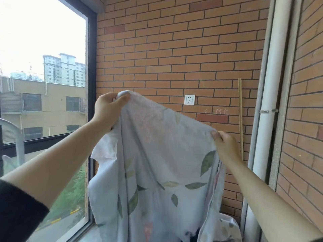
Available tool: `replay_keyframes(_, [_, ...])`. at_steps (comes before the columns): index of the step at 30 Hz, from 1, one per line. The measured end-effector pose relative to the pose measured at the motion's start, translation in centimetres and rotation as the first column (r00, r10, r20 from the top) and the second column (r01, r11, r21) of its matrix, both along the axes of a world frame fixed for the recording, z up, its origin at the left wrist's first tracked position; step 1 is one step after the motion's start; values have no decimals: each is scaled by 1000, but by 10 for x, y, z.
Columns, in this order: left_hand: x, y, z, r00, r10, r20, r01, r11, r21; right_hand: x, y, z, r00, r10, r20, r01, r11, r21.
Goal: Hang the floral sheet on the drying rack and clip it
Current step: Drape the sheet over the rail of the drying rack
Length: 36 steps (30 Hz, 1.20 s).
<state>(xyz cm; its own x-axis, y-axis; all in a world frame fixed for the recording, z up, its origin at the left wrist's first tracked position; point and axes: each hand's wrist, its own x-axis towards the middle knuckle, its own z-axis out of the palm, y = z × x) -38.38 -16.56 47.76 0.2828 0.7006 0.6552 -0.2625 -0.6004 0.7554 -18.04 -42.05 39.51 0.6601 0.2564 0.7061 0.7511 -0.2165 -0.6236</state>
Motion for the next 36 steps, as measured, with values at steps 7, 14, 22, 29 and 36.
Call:
replay_keyframes(7, [-8,37,-11,996,77,-36,-75,995,64,-23,4,74,984,37,173,-67,983,169])
replay_keyframes(14, [-17,57,4,999,-9,47,10,1000,-19,-57,21,148,929,-16,369,-52,984,173])
replay_keyframes(22, [-38,71,34,990,44,137,-45,999,3,-87,38,204,850,-25,527,-59,988,142])
replay_keyframes(29, [-59,94,25,986,166,16,-166,984,66,-52,54,174,875,-90,476,137,988,-65])
replay_keyframes(36, [-72,88,35,856,491,-162,-441,857,267,-68,73,172,907,-29,420,65,995,-71])
